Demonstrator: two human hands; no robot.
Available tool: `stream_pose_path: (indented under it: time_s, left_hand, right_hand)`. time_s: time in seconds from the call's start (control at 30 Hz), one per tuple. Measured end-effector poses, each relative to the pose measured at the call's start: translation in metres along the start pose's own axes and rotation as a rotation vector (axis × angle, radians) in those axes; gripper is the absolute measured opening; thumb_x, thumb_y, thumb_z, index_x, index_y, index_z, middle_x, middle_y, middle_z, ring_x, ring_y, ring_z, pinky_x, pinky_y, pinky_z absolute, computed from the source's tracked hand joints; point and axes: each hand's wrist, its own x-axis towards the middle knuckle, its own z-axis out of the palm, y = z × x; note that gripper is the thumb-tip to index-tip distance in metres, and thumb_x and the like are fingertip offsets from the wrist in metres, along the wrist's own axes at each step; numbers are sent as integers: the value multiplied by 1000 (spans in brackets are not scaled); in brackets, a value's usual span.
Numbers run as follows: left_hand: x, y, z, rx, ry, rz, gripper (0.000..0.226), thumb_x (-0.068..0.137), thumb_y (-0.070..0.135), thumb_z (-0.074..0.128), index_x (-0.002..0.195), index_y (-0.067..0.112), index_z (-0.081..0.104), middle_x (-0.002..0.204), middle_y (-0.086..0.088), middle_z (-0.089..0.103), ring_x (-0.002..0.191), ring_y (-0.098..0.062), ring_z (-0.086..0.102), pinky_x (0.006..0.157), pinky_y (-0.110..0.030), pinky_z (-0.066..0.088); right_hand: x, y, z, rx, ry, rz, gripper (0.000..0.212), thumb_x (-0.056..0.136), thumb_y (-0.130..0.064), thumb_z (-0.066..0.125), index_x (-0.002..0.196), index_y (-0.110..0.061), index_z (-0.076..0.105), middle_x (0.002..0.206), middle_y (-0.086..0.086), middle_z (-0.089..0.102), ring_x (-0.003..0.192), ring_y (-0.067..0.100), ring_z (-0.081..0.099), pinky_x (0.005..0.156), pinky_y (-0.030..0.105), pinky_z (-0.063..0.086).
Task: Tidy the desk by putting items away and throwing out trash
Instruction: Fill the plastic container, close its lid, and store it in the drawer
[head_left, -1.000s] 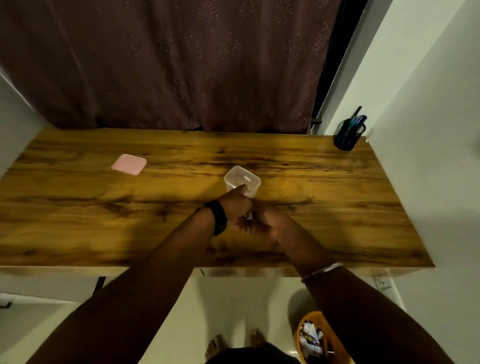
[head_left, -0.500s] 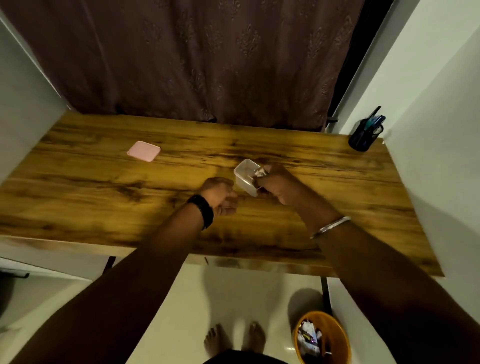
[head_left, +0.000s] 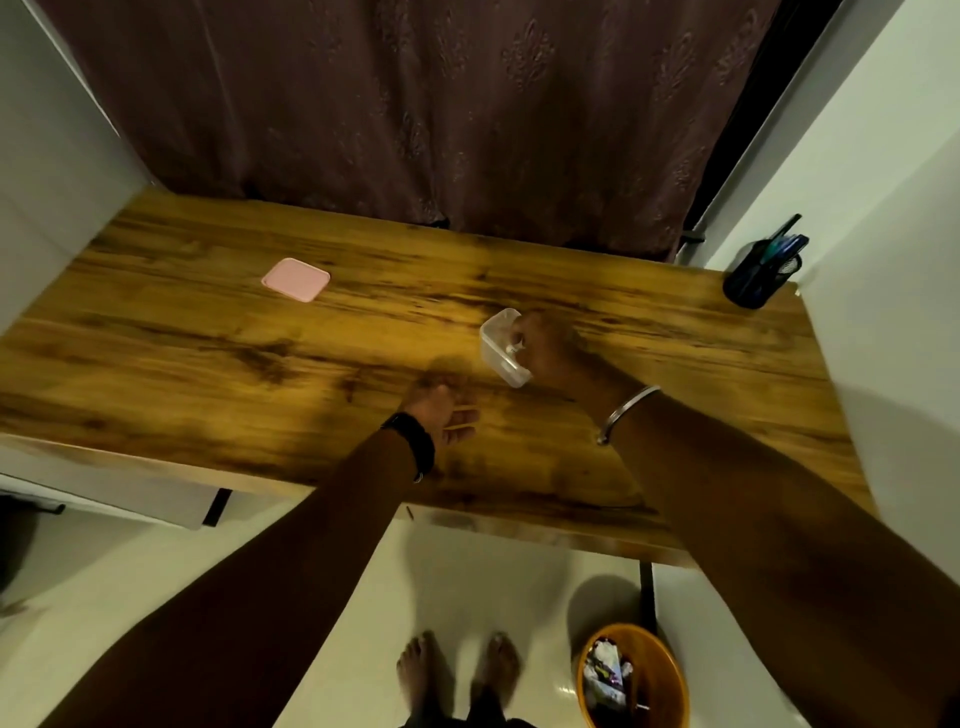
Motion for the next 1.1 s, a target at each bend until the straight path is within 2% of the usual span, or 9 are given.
stream_pose_path:
  time_s: [0.17,0.3,0.43,0.53,0.6,0.83,0.93,1.0,1.1]
  left_hand:
    - [5,-11,-2,-27,6,12,31,99,8,42,122,11,63,121,-14,66,107,-35,64,75,-40,53]
    - [3,-12,0,-33,23,49,25,102,14,40,115,12,62,111,-13,67,98,-33,63,76,-40,51]
    - [-2,-11,-6,-38,23,96,26,102,19,37,94,17,62,90,-8,64,78,-26,61,68,-33,46]
    - [-3,-4,-19,-125,-21,33,32,97,24,29,87,17,58,81,-6,57,70,-23,52,64,-29,35]
    - [-5,2,-29,-152,-21,28,31,96,25,29,87,16,57,81,-7,55,69,-23,50,64,-28,35]
    - [20,21,-69,136,150,305,33,94,-5,51,122,10,59,90,-6,67,74,-22,62,65,-32,47]
    - [34,35,-99,370,83,526,60,86,-1,70,135,27,50,111,6,62,99,-16,65,74,-20,53]
    - [39,48,-118,495,18,585,86,83,6,77,149,37,32,130,11,50,107,-11,60,79,-16,54]
    - [53,72,-153,642,-18,562,105,80,18,82,156,40,12,141,16,34,111,-10,55,69,-16,54]
  right_hand:
    - [8,11,4,135,107,27,28,85,-3,61,95,-19,82,107,8,78,97,30,72,81,39,60]
    - [-5,17,-4,276,253,77,27,87,-3,62,96,-18,82,101,5,79,90,23,73,77,39,62]
    - [-23,20,-4,364,255,175,24,85,-16,68,108,-19,77,108,4,77,97,25,73,79,38,61]
    - [-32,21,9,338,110,173,70,79,-43,82,139,-17,57,135,9,65,119,29,64,89,38,56]
    - [-35,18,17,342,54,161,91,70,-52,88,146,-19,48,140,9,60,121,30,62,89,37,56]
    - [-12,-2,23,403,58,130,85,65,-42,93,139,-23,57,131,1,66,114,24,65,79,31,51]
    - [5,-27,22,396,6,35,90,64,-37,96,144,-25,56,133,-2,66,115,22,64,85,33,55]
    - [16,-50,24,418,-38,-13,88,66,-34,95,143,-24,55,132,-3,66,115,21,64,93,39,57]
    - [35,-89,33,443,-133,-56,89,70,-33,94,147,-28,50,133,-9,61,118,17,62,91,37,58]
